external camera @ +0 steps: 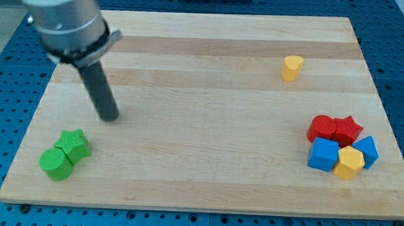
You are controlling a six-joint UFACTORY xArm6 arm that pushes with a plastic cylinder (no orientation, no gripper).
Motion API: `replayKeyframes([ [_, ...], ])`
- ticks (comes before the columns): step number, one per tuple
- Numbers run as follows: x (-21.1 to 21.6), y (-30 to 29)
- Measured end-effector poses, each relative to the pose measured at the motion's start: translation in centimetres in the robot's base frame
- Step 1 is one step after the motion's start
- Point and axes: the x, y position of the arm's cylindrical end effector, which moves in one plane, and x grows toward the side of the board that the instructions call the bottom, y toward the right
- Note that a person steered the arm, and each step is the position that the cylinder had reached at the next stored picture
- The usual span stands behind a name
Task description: Push the yellow heart towards the bottom center of the board
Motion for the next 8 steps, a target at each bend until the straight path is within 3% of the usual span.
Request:
replayKeyframes([
  [1,-6.2,1.4],
  [2,-11.3,7.4],
  [4,-16.4,24.3],
  [6,-13.0,33.4],
  [8,-8.9,33.8],
])
